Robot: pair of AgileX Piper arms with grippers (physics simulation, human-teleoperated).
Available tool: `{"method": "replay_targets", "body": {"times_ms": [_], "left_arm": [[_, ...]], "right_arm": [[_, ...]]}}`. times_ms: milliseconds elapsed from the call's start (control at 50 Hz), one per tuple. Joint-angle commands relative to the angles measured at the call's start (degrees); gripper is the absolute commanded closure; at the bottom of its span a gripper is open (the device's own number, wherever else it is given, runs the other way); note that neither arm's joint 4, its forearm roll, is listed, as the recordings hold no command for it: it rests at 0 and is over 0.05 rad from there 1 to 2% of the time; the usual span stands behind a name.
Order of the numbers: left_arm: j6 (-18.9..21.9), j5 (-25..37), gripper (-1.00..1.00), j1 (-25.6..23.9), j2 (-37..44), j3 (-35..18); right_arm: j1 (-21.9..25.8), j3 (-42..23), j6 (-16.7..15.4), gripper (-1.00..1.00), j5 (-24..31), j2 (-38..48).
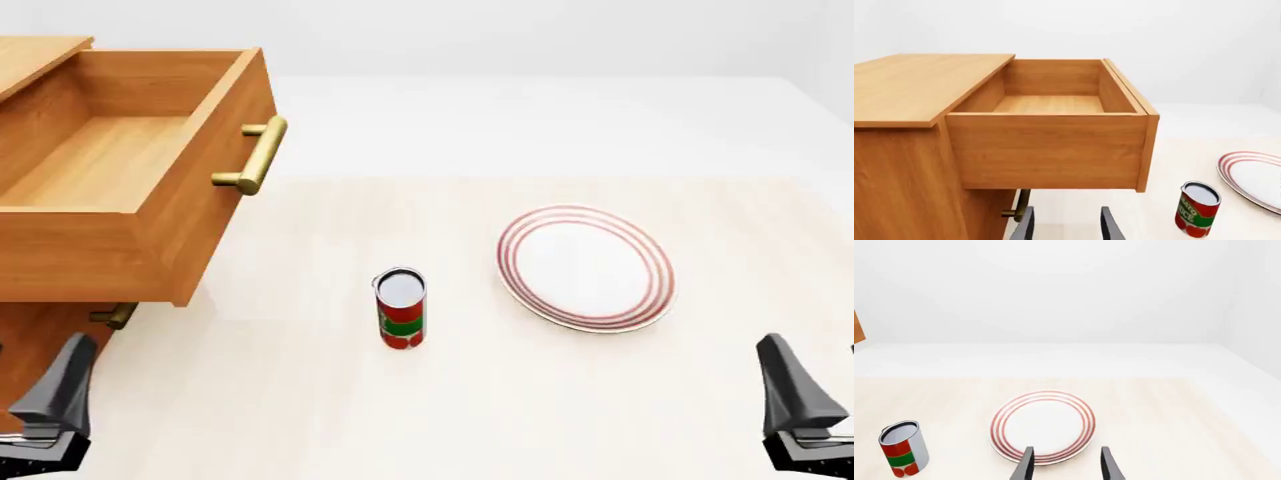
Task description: Put the bowl in the top drawer of the cabinet.
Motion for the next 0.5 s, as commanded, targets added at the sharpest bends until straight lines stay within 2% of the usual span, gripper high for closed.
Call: {"method": "replay_targets", "body": {"times_ms": [20,160,220,300,360,460,480,500], "left_arm": [[0.1,0.1,-1.0,-0.5,0.0,-0.6],[-0.1,0.6,-1.0,-1.1,0.0,-1.2],[1.4,0.6,-1.0,-2.3,0.0,-1.4],[1.2,0.0,-1.0,-3.8,0.0,-1.9],[-0.7,1.7,-1.0,-4.3,0.0,-2.5],[-1.3,3.2,-1.0,-5.0,0.0,-3.3],[-3.6,4.8,-1.0,-5.4,0.0,-3.9],[-3.3,5.1,-1.0,-5.7,0.0,-4.2]], "right_arm": [[0.0,-0.1,0.1,-1.0,-0.2,0.4],[0.0,-0.1,0.1,-1.0,-0.7,0.9],[0.0,-0.1,0.1,-1.0,-1.1,1.3],[0.0,-0.1,0.2,-1.0,-1.5,1.7],[0.0,-0.1,0.1,-1.0,-1.6,1.8],[0.0,-0.1,0.1,-1.0,-1.8,2.0],[0.0,-0.1,0.1,-1.0,-1.7,1.9],[0.0,-0.1,0.1,-1.0,-1.7,1.9]]}}
